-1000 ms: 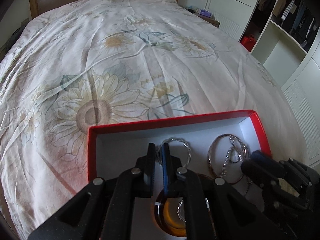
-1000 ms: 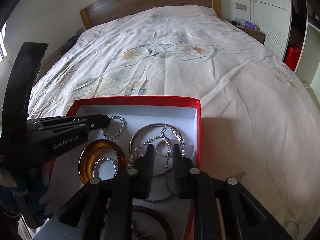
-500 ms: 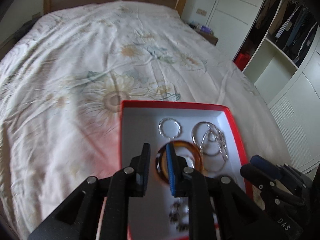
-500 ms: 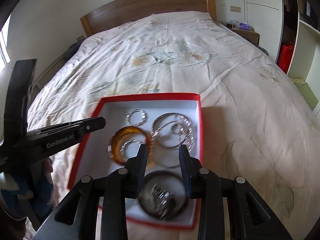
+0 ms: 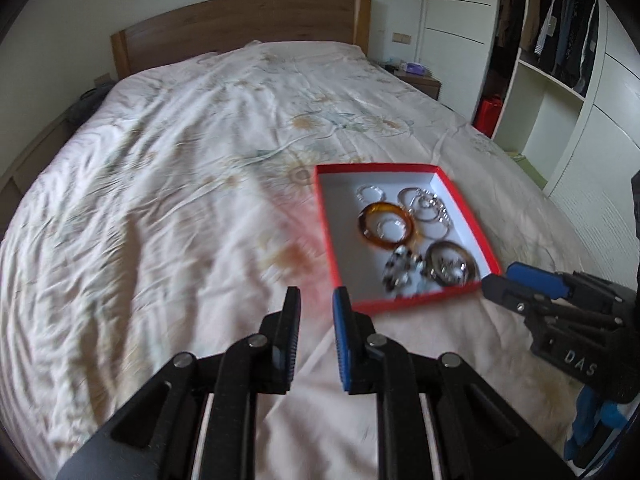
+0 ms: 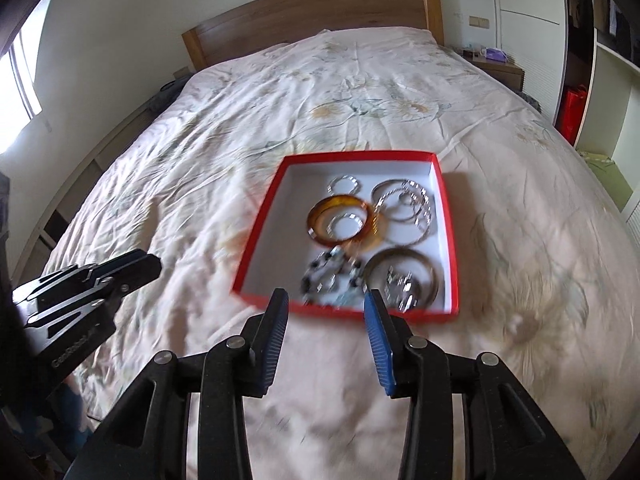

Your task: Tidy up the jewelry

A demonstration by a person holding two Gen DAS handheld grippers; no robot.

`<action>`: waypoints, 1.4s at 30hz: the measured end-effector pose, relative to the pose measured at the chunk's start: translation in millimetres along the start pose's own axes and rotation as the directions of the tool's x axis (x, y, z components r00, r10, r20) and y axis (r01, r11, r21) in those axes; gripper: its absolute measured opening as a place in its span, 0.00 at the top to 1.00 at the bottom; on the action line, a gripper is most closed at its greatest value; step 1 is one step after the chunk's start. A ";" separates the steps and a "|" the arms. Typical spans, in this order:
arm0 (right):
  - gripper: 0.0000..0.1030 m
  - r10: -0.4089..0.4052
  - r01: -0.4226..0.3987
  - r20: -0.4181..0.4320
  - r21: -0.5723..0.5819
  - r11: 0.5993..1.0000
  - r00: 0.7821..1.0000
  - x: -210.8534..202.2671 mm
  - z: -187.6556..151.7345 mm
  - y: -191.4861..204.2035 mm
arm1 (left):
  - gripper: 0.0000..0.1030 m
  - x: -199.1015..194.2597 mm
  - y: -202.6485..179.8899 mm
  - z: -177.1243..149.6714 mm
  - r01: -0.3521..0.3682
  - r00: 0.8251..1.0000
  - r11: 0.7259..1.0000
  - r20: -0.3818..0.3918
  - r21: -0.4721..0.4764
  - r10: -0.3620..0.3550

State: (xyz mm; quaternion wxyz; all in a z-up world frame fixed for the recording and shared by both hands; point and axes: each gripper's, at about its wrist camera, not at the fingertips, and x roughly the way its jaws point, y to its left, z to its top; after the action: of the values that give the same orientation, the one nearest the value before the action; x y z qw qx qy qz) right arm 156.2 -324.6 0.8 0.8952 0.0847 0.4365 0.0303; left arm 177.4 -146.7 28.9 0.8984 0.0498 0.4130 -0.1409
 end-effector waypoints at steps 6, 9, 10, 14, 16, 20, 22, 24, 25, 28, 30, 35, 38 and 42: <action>0.57 0.002 -0.002 0.000 -0.007 1.000 1.000 -25.3 -23.7 20.6 | 0.85 -35.2 19.1 -26.9 -0.021 0.999 0.999 -0.034 -0.037 0.020; 0.54 0.008 -0.008 0.010 -0.005 1.000 1.000 -37.0 -31.5 31.3 | 0.84 -51.0 28.2 -37.1 -0.029 0.999 0.998 -0.037 -0.050 0.027; 0.53 0.008 -0.008 0.014 -0.008 1.000 1.000 -41.6 -34.4 35.6 | 0.83 -58.1 31.3 -41.3 -0.037 0.999 0.998 -0.029 -0.051 0.036; 0.49 0.009 -0.008 0.032 -0.027 1.000 0.999 -56.2 -43.6 53.3 | 0.72 -80.8 43.9 -53.6 -0.048 0.999 0.996 0.000 -0.075 0.048; 0.46 0.005 -0.004 0.040 -0.035 0.999 0.999 -62.6 -49.0 62.0 | 0.72 -89.9 49.7 -58.9 -0.053 0.998 0.995 0.012 -0.080 0.054; 0.44 -0.004 0.007 0.050 -0.053 0.999 0.999 -73.1 -59.4 78.1 | 0.70 -105.3 61.1 -68.1 -0.061 0.997 0.994 0.033 -0.092 0.064; 0.42 -0.012 0.015 0.053 -0.059 0.998 0.999 -78.0 -63.3 83.3 | 0.67 -113.0 66.8 -73.0 -0.056 0.997 0.993 0.049 -0.101 0.061; 0.41 -0.023 0.027 0.058 -0.067 0.997 0.998 -83.6 -67.4 88.8 | 0.65 -120.0 73.0 -77.6 -0.053 0.996 0.993 0.063 -0.108 0.060; 0.39 -0.028 0.032 0.060 -0.069 0.997 0.998 -85.1 -68.3 90.6 | 0.65 -123.0 74.2 -79.5 -0.053 0.996 0.993 0.071 -0.109 0.061; 0.38 -0.040 0.045 0.069 -0.074 0.996 0.997 -91.3 -71.6 96.0 | 0.65 -131.0 81.5 -86.4 -0.055 0.994 0.992 0.087 -0.110 0.065; 0.37 -0.044 0.050 0.074 -0.078 0.996 0.996 -94.3 -73.7 98.5 | 0.65 -135.6 83.8 -90.5 -0.061 0.993 0.992 0.098 -0.111 0.072; 0.37 -0.046 0.053 0.075 -0.091 0.994 0.996 -98.4 -81.7 105.9 | 0.64 -146.0 89.6 -102.2 -0.080 0.988 0.991 0.124 -0.108 0.093; 0.37 -0.042 0.049 0.071 -0.099 0.994 0.997 -99.5 -87.7 107.6 | 0.65 -150.2 92.2 -108.8 -0.090 0.986 0.990 0.133 -0.112 0.104; 0.37 -0.040 0.047 0.067 -0.106 0.993 0.997 -101.6 -95.1 108.3 | 0.64 -155.0 94.3 -116.7 -0.081 0.986 0.989 0.136 -0.119 0.098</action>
State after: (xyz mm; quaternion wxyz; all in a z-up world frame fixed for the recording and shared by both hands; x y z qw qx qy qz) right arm 20.8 -219.1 41.4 0.9125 0.0276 0.4068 0.0315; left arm 24.3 0.3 67.3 0.9321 0.0071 0.3532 -0.0798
